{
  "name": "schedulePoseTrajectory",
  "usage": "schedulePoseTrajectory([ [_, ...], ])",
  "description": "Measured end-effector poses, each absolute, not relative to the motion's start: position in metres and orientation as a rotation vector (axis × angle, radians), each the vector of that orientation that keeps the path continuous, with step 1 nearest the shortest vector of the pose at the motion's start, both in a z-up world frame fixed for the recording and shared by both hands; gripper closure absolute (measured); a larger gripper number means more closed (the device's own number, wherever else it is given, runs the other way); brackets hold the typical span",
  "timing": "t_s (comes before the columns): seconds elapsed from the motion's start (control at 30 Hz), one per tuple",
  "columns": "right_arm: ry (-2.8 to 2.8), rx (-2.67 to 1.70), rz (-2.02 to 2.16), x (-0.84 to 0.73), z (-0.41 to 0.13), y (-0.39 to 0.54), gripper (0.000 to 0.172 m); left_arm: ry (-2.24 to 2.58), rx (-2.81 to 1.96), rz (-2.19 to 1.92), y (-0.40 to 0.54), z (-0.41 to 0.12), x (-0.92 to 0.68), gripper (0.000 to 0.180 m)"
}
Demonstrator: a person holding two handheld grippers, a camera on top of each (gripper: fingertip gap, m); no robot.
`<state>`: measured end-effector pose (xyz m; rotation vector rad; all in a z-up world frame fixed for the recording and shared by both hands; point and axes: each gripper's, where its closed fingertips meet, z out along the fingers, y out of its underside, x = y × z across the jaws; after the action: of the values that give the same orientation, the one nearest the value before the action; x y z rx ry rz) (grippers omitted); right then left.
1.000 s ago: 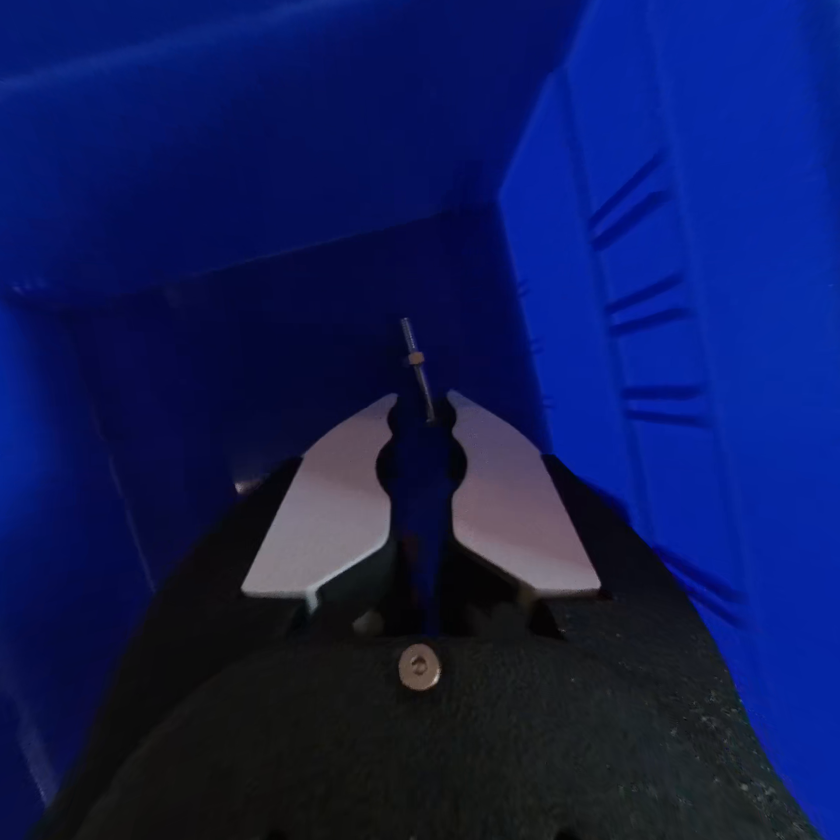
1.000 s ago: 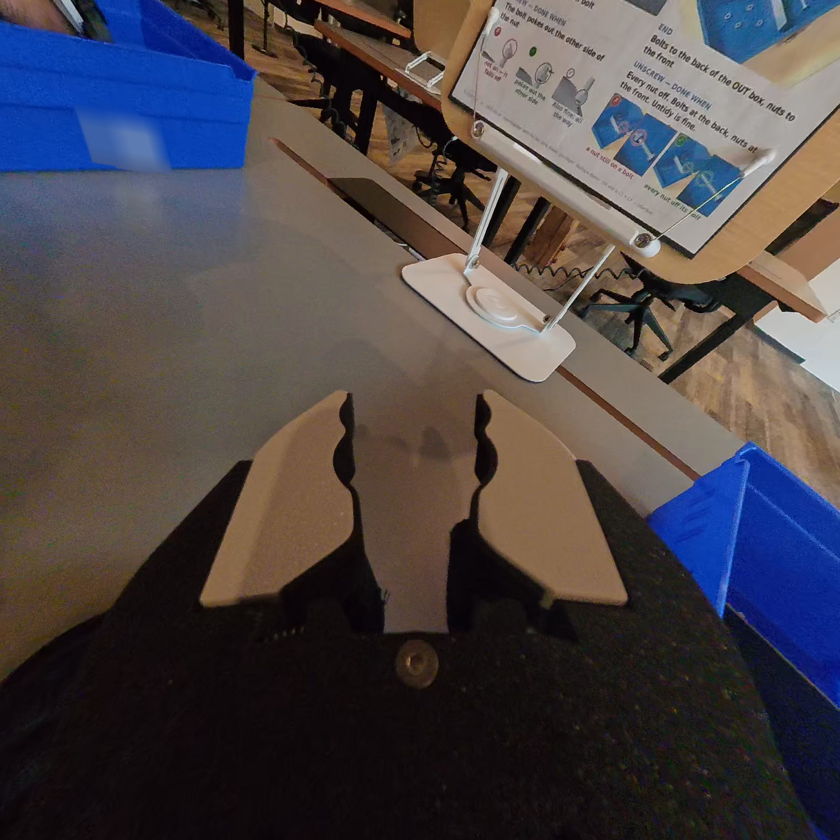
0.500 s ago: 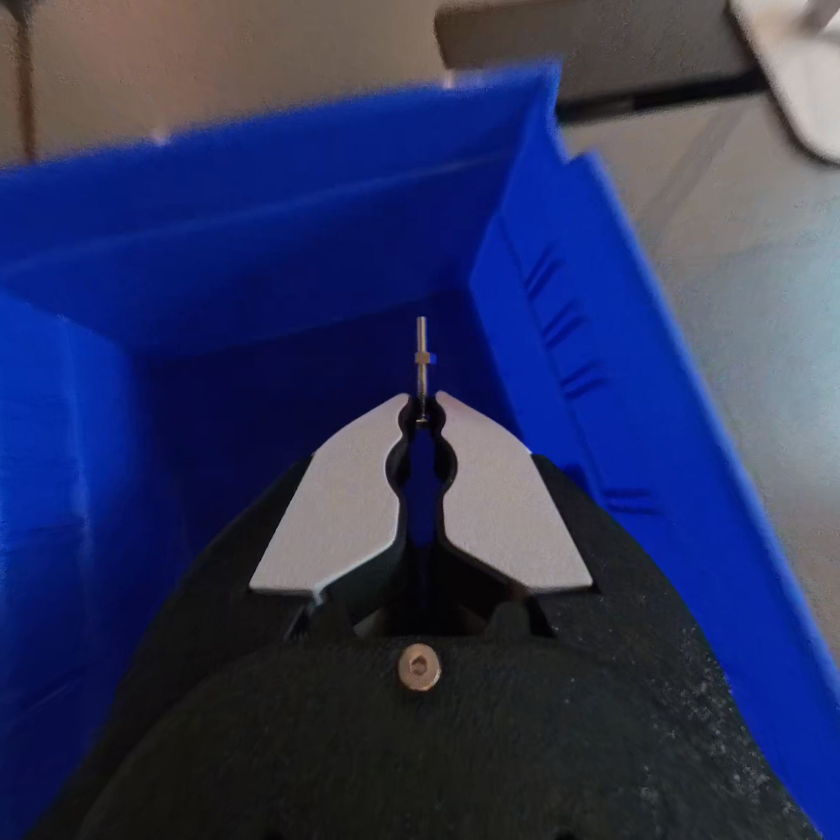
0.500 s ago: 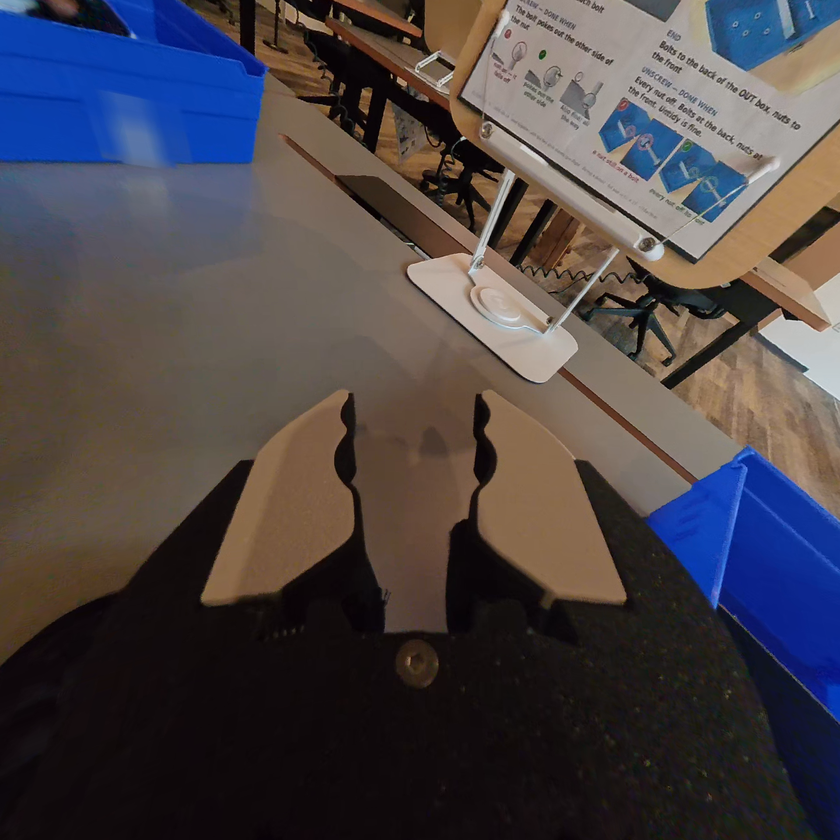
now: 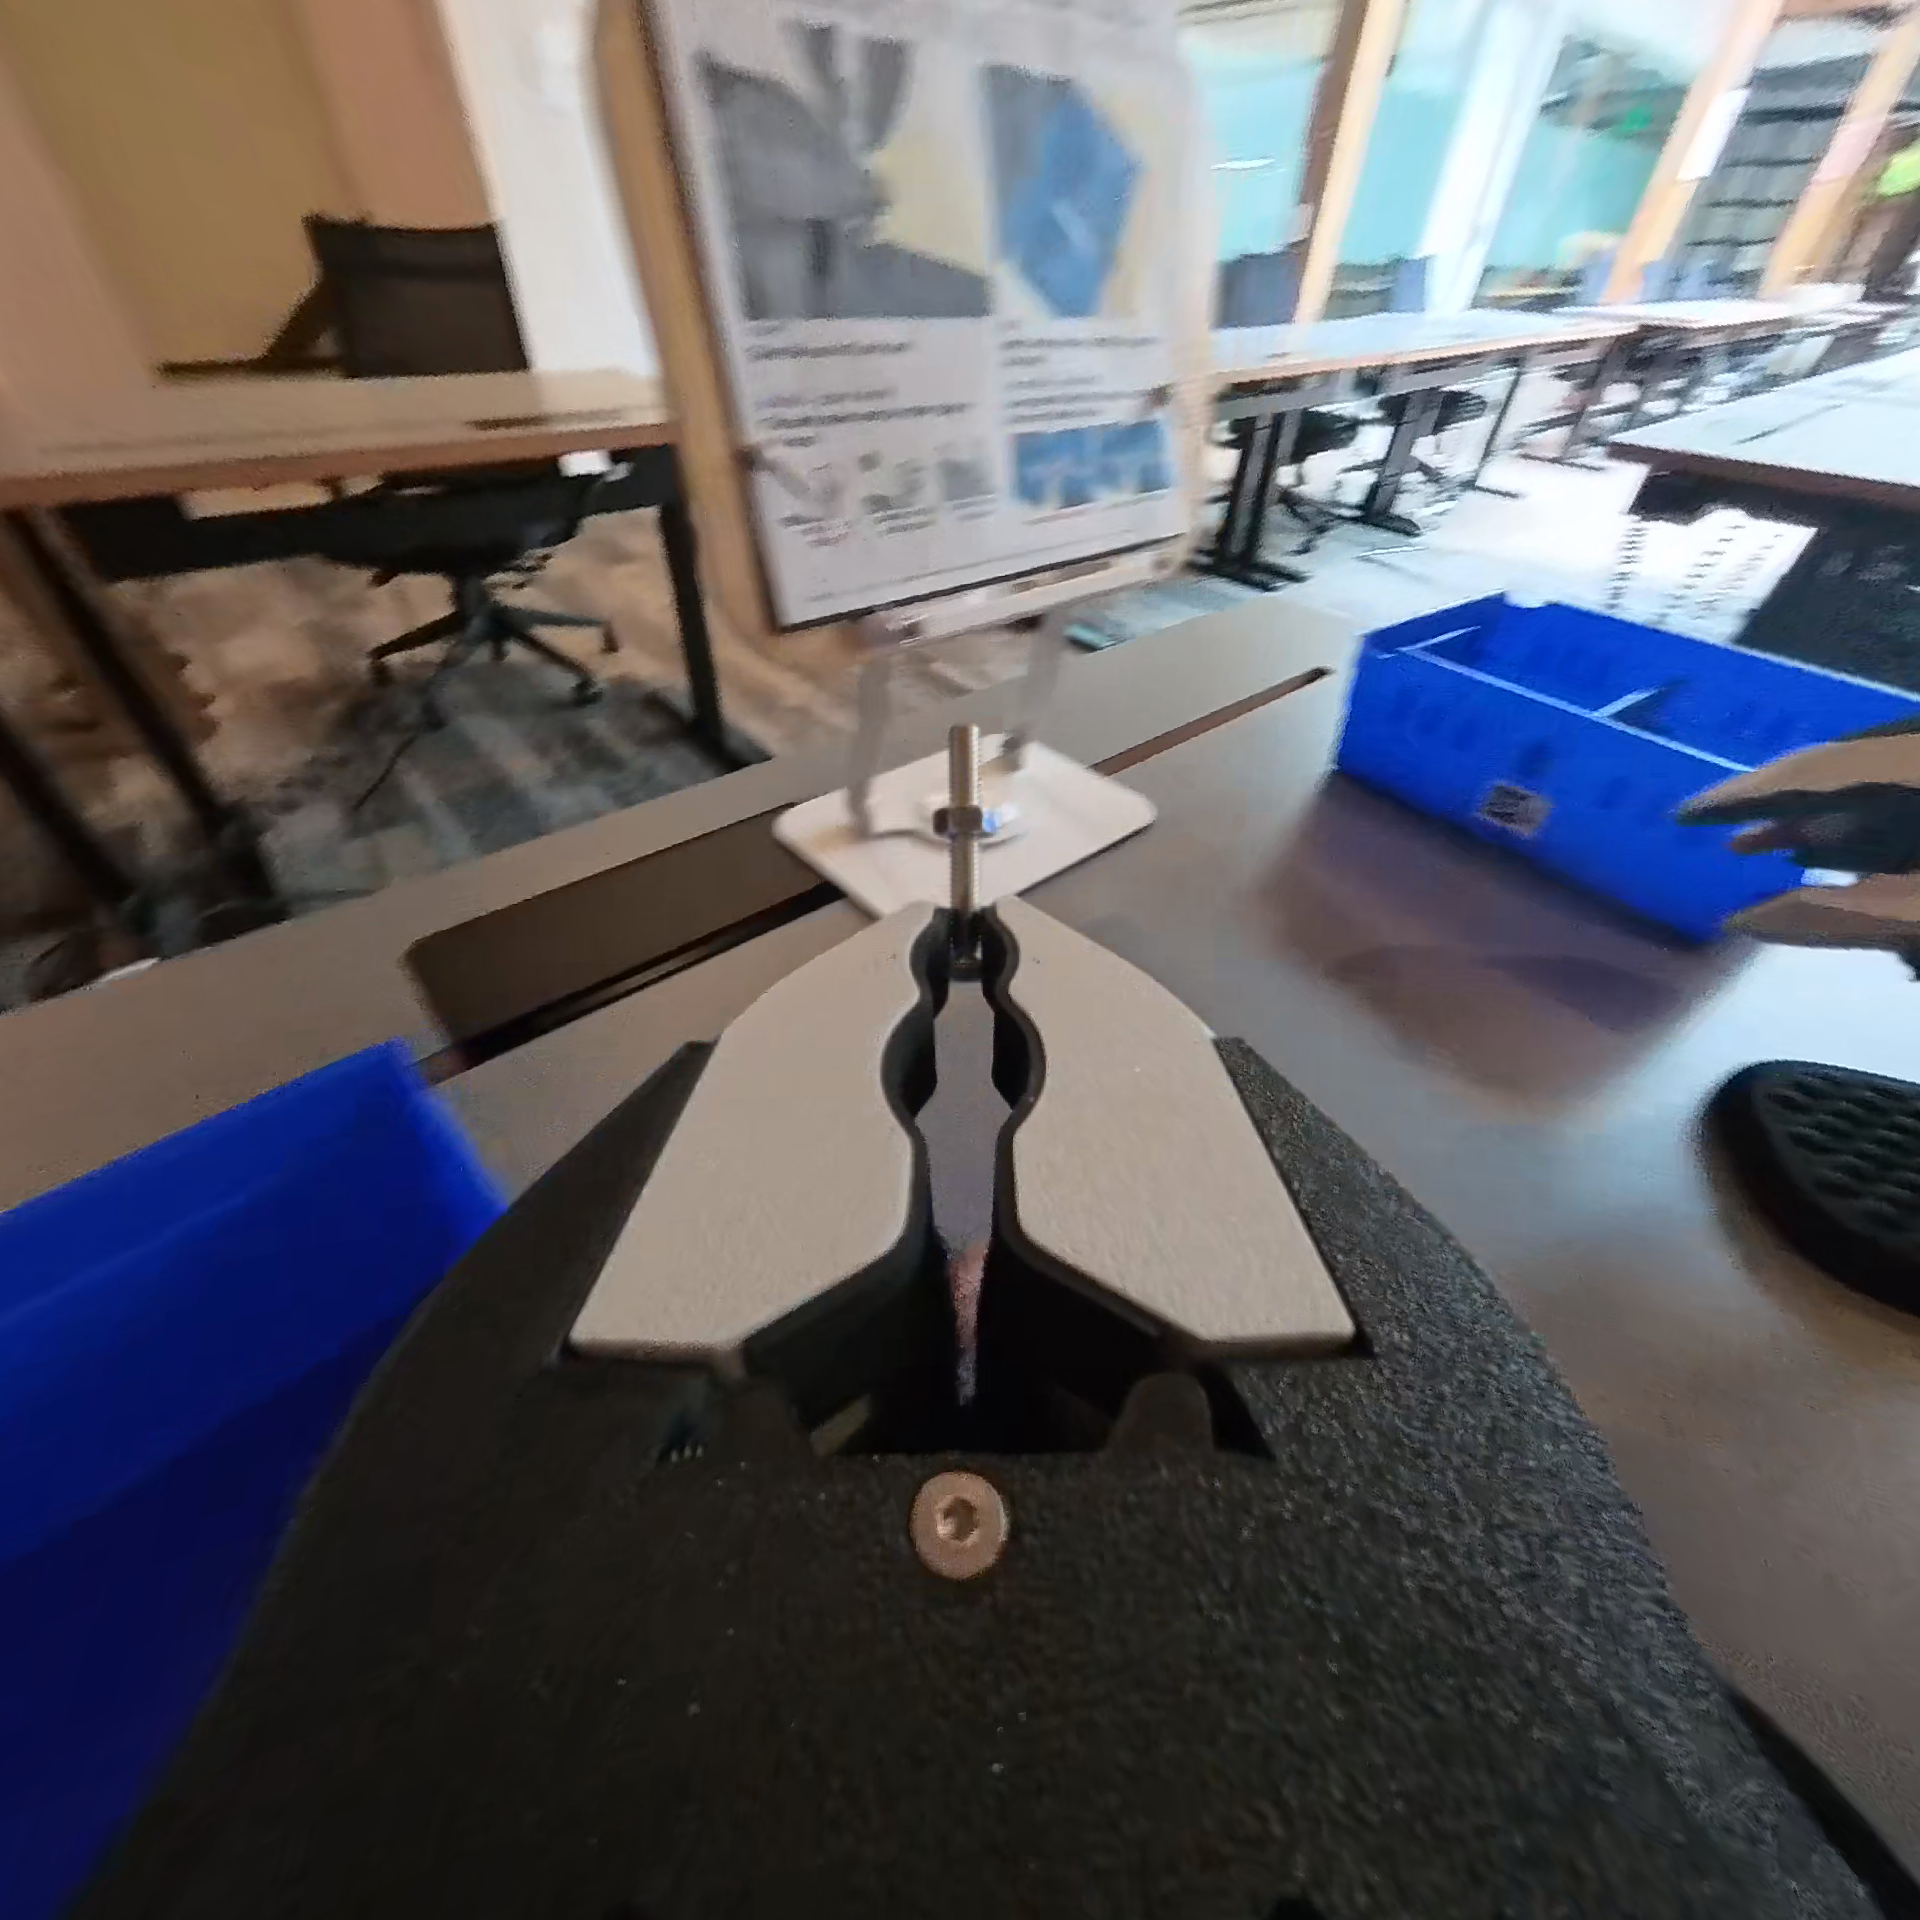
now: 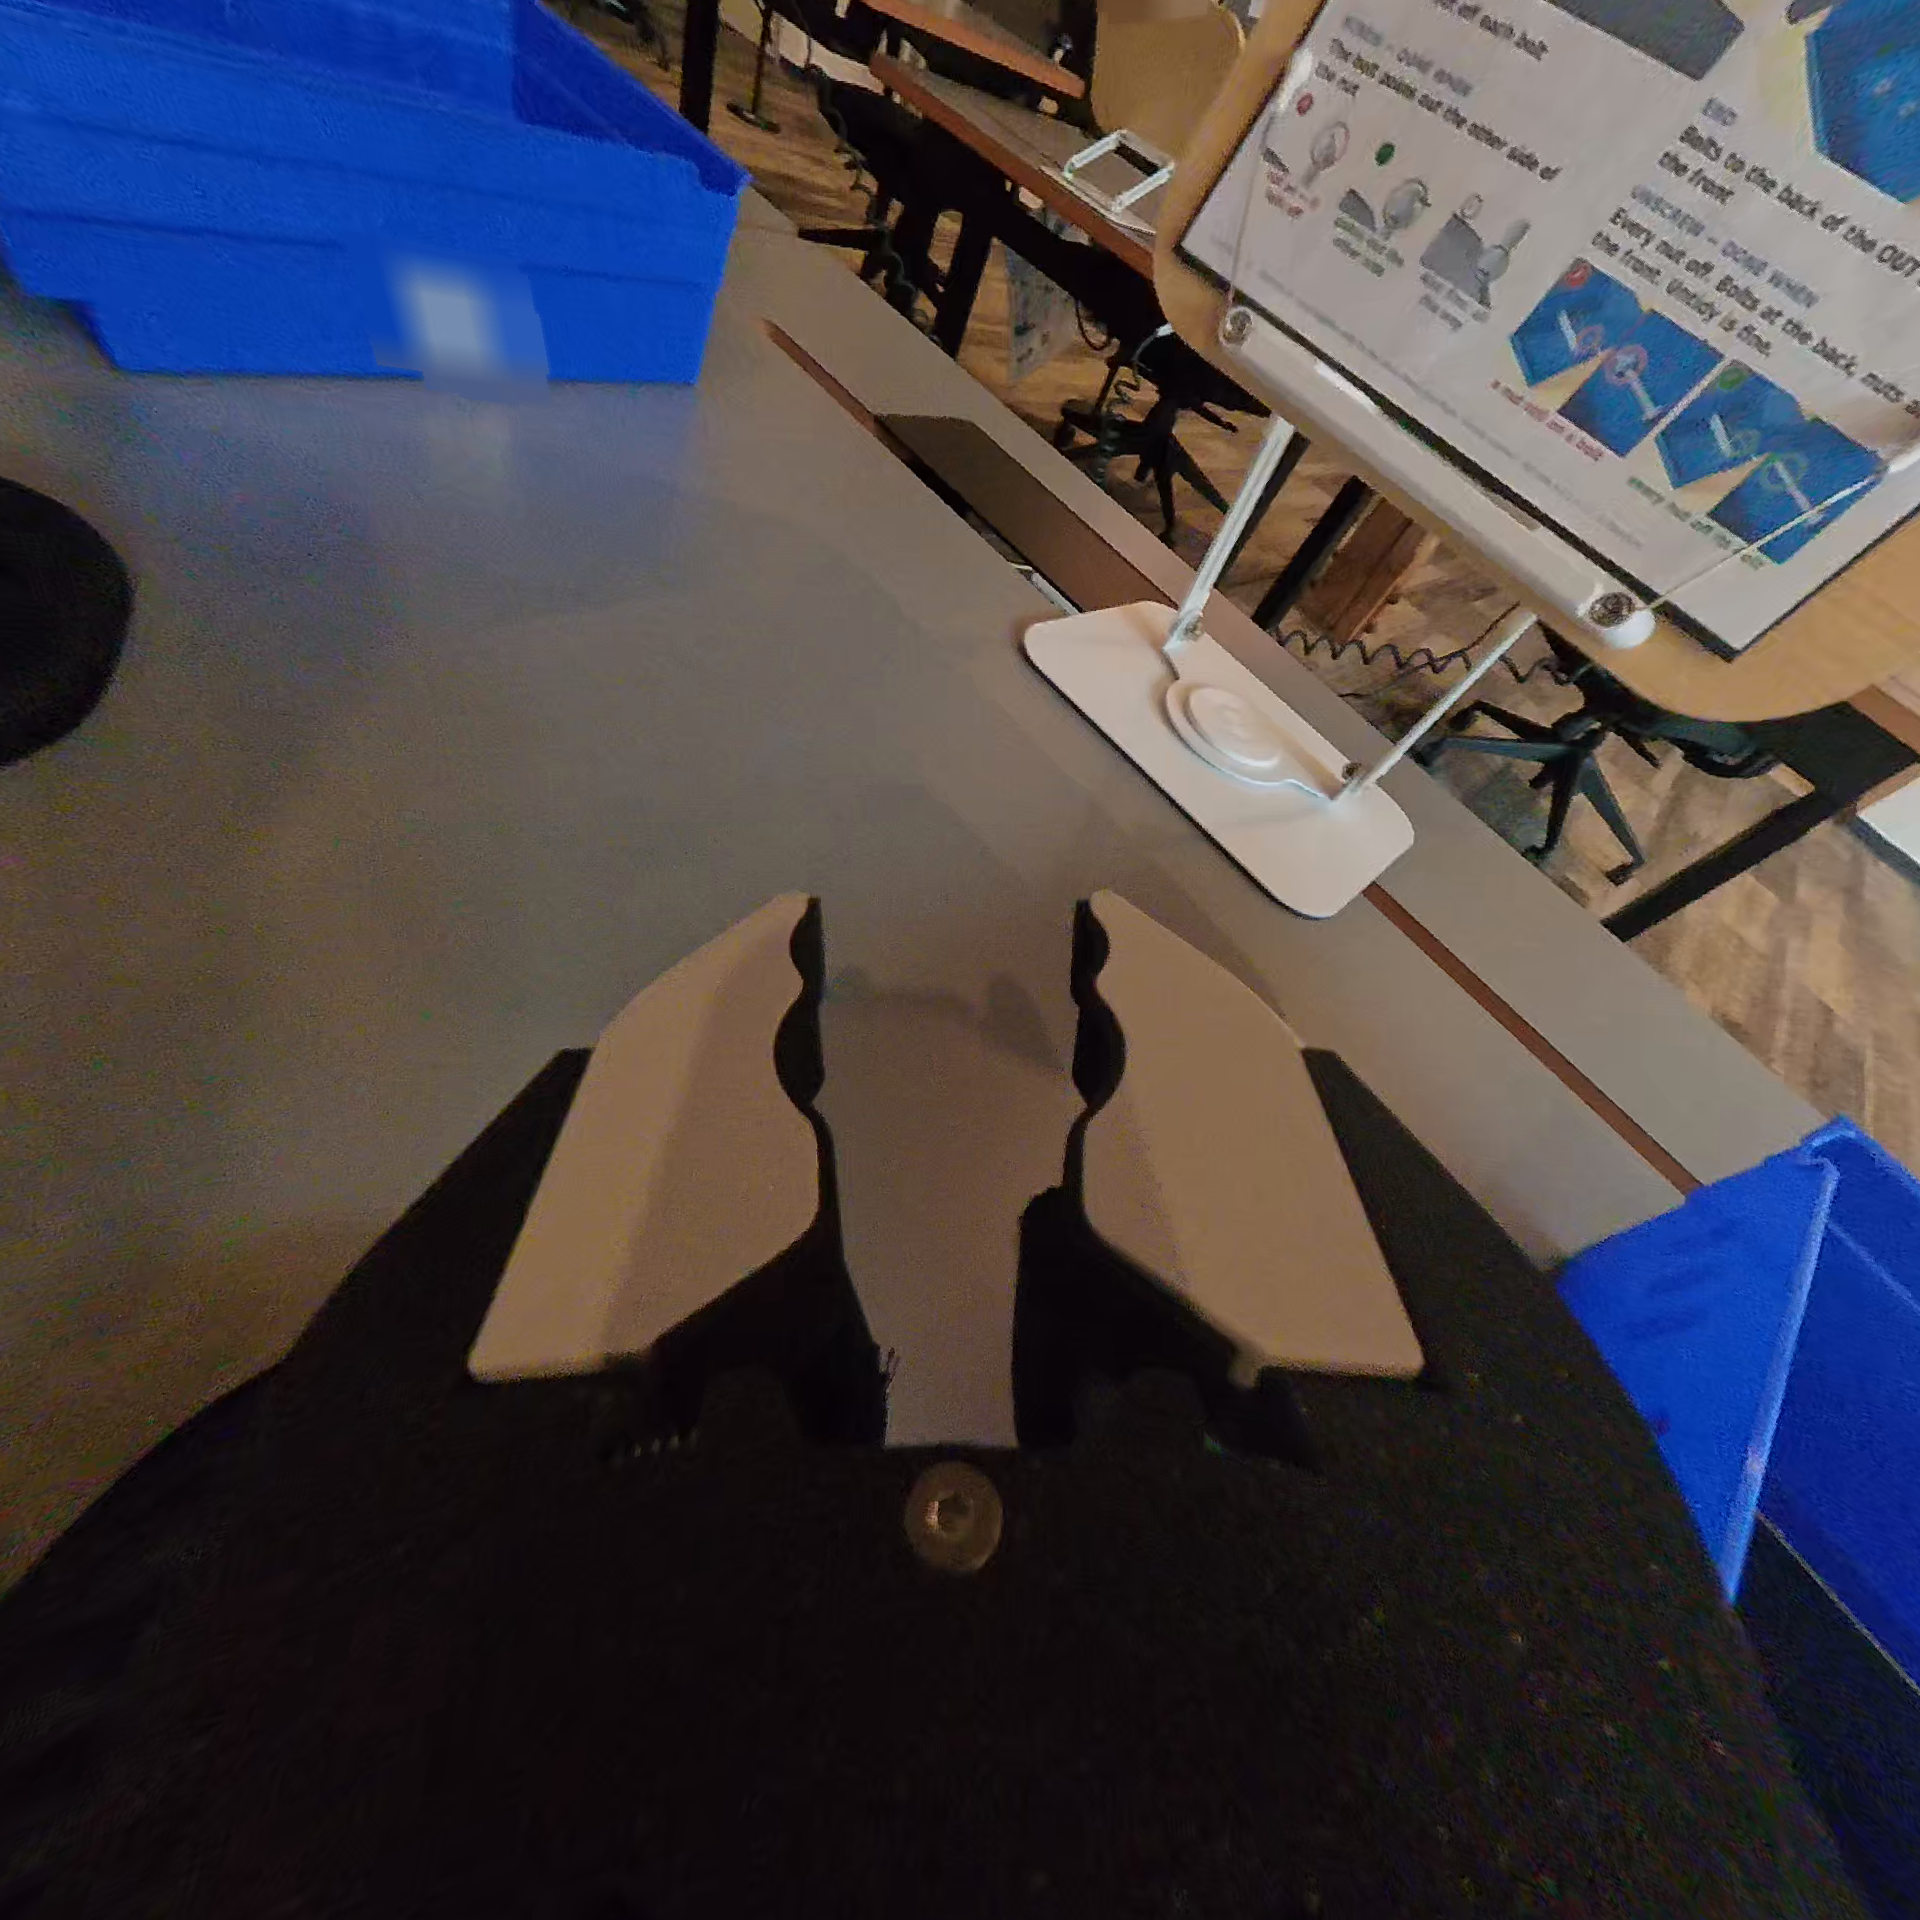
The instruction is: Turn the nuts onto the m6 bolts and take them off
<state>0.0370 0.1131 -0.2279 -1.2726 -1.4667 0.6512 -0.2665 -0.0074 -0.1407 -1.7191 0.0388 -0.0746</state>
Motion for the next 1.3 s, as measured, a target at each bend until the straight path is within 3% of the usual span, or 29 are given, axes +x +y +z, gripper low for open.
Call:
schedulePoseTrajectory([
  [0.5, -1.841, -0.967, 1.085, 0.002, -0.127, 0.046, 0.140, 0.436, -1.371, -0.635, 0.015, -0.151, -0.046, 0.176],
  [1.3, -2.335, -0.906, 0.931, 0.000, -0.190, 0.024, 0.165, 0.586, -1.406, -0.663, 0.024, -0.204, 0.004, 0.175],
])
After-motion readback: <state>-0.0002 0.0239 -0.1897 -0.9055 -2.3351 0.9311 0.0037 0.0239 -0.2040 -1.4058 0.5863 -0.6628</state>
